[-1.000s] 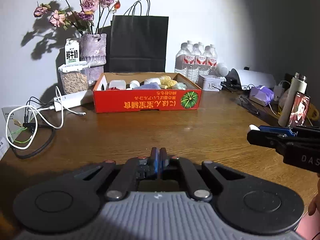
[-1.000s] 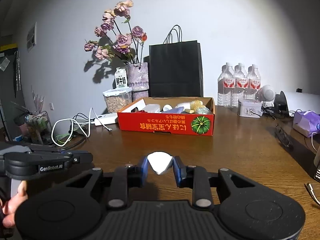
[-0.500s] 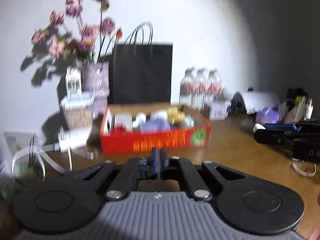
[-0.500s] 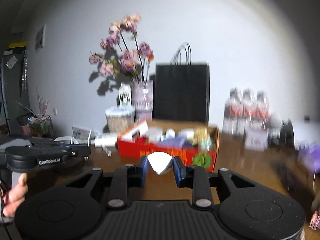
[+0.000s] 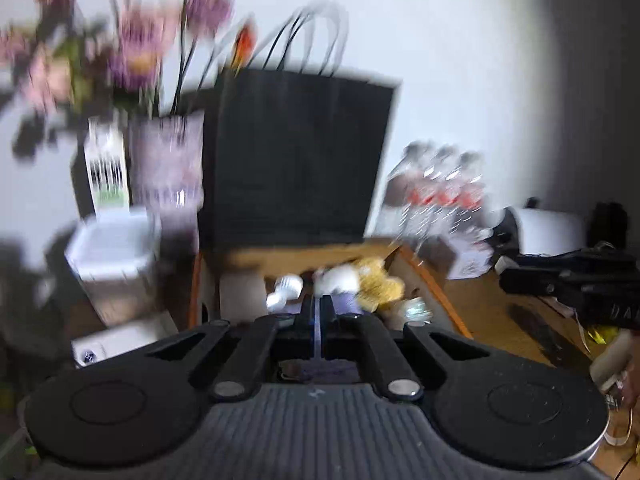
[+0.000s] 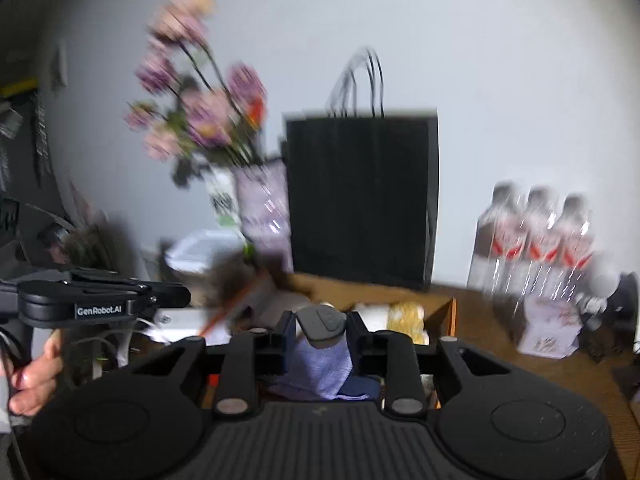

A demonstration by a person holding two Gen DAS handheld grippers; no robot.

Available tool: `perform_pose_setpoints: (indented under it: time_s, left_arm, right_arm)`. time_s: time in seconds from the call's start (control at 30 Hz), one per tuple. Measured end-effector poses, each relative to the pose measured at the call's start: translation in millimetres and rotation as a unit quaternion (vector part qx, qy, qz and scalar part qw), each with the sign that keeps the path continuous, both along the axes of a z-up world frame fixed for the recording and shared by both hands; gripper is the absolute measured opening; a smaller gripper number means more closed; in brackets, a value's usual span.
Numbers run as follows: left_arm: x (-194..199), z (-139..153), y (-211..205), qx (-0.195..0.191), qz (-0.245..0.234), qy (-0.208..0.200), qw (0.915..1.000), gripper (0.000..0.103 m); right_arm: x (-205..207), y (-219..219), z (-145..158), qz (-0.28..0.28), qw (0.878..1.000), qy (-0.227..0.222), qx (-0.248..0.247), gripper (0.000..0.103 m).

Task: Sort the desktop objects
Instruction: 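Carry the white pebble with the right tool over the box, then open the right tool to drop the pebble into the box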

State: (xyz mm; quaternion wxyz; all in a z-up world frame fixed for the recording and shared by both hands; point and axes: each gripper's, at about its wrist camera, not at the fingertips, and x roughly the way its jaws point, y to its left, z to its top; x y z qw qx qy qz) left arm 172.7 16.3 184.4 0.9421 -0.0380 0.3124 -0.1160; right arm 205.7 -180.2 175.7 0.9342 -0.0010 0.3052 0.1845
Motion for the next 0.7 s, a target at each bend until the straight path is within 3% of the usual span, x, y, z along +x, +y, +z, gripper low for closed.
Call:
perform_pose_setpoints:
  time_s: [0.17,0.37,0.47,0.53,0.57,0.6,0.67,0.7]
  left_arm:
    - [76,-50,-2,-0.011,0.016,0.088,0.9959,0.003]
    - [127,-93,-4,0.021,0.025,0.132,0.9907,0.003]
    - [141,-96,-4,0.031,0.046,0.118,0.9914,0.006]
    - [147,-95,-6,0.045,0.054,0.114,0.991,0.01]
    - [148,-95,-6,0.049,0.06,0.11,0.9909,0.021]
    - [149,-93,-7,0.05,0.06,0.108,0.991,0.042]
    - [146,-89,-7,0.046,0.059,0.098,0.9924,0.067]
    - [145,-87,-8,0.048,0.054,0.094,0.993,0.074]
  right_arm:
    - [82,8,-69,-0.032,0.994,0.106,-0.025,0.026]
    - [136,2,-124,-0.076,0.983,0.167,-0.032,0.027]
    - [144,2,-123,-0.08,0.983,0.161,-0.027,0.042]
    - [142,1,-114,-0.093,0.985,0.141,-0.024,0.059]
    - [142,1,-110,-0.095,0.986,0.134,-0.021,0.061]
    - [140,0,-106,-0.097,0.987,0.128,-0.017,0.061]
    - [140,1,-99,-0.094,0.988,0.122,-0.016,0.062]
    - [137,1,-94,-0.096,0.988,0.115,-0.02,0.063]
